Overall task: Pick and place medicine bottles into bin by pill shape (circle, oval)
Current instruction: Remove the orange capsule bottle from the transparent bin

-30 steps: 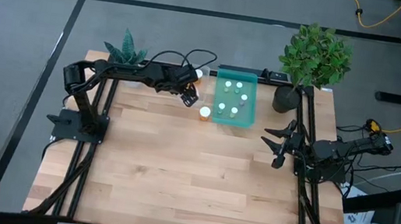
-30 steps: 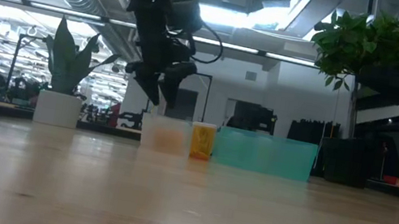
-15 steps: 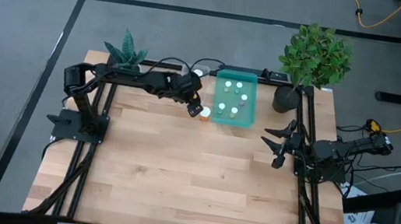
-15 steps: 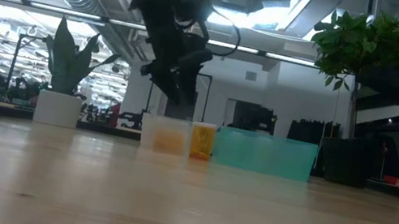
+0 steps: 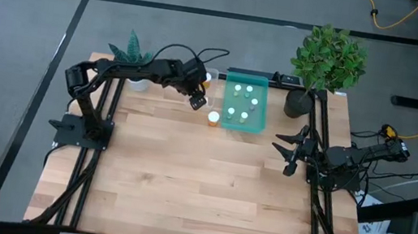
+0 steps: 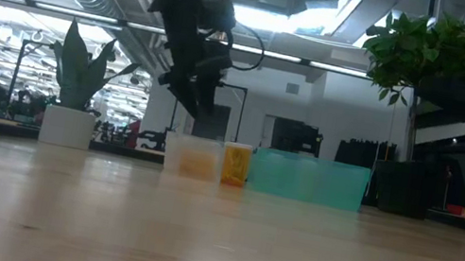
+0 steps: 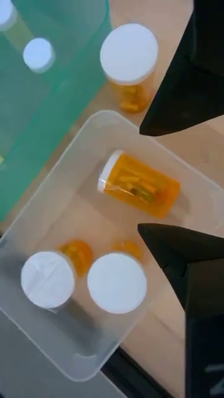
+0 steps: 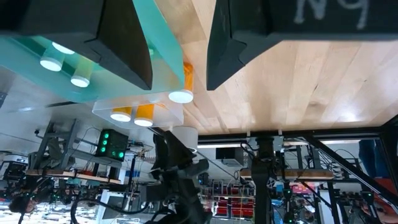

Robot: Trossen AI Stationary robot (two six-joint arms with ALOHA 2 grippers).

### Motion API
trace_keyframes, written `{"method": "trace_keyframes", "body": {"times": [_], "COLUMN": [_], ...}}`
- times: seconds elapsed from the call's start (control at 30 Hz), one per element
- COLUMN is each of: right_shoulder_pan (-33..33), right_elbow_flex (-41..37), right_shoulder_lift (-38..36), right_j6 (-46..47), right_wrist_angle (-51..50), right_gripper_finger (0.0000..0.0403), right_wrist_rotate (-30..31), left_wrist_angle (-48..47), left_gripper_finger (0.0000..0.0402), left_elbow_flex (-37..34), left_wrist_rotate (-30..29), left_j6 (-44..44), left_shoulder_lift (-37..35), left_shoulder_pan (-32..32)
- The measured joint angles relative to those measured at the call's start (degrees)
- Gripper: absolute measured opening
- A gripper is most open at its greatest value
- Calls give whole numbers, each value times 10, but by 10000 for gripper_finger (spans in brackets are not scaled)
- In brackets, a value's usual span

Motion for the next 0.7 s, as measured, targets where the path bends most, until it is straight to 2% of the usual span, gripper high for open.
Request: {"method": "trace_keyframes", "body": {"times": [0.23, 0.4, 0.53, 0.7], "right_shoulder_pan": [0, 0, 0, 0], "right_elbow_flex": [0, 0, 0, 0], "right_shoulder_lift": [0, 0, 0, 0], "right_j6": [-1, 0, 8, 17], "right_wrist_angle": [0, 0, 0, 0], "right_gripper_finger": [154, 154, 154, 154], "right_wrist_rotate": [0, 6, 6, 4], "left_wrist_angle": [-29, -83, -165, -243], "left_gripper_finger": [233, 233, 233, 233], "left_elbow_flex": [24, 136, 226, 249], "left_wrist_rotate": [-2, -13, -15, -13], "left_j6": [0, 16, 62, 90], "left_shoulder_lift": [26, 94, 141, 167], "left_shoulder_pan": [4, 3, 5, 7]}}
